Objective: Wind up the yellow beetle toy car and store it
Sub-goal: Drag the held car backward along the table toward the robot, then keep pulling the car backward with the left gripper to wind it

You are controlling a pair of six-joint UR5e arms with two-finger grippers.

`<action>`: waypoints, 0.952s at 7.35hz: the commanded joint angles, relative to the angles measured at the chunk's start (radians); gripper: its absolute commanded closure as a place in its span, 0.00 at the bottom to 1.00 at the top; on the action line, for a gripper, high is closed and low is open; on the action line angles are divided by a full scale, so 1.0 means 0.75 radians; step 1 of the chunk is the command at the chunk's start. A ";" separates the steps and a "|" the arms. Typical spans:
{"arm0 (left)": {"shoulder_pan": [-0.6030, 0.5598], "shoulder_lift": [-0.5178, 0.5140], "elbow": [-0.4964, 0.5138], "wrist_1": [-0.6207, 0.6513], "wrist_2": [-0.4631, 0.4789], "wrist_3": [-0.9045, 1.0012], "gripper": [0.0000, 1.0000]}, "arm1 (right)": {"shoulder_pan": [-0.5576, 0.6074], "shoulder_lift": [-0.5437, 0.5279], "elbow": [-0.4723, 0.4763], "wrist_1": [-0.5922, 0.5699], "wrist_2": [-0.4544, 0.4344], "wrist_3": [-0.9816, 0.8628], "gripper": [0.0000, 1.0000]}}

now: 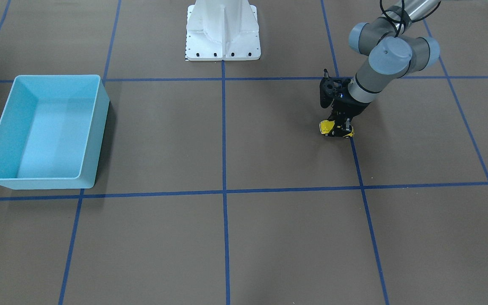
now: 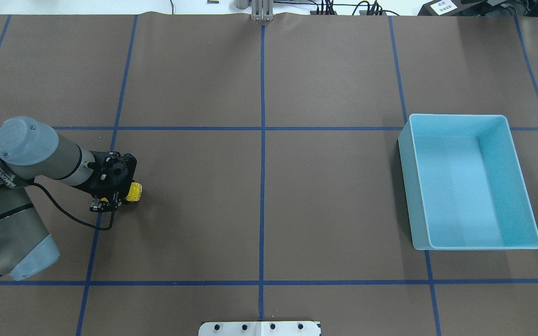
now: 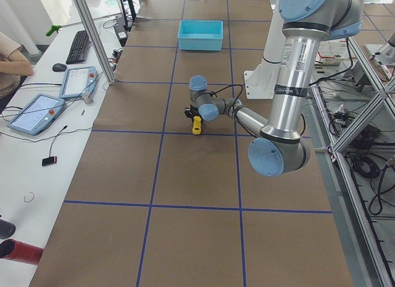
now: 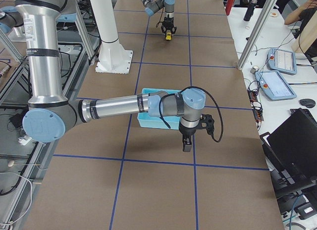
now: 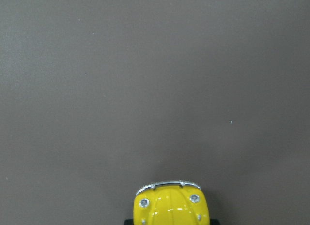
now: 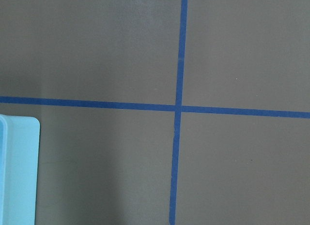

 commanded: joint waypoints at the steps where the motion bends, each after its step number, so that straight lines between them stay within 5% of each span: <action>1: 0.000 0.020 0.004 -0.028 -0.001 0.000 0.67 | 0.002 -0.001 0.003 -0.002 0.000 0.000 0.00; 7: -0.033 0.071 0.026 -0.106 -0.061 -0.008 0.67 | 0.000 -0.001 0.003 0.000 0.002 0.000 0.00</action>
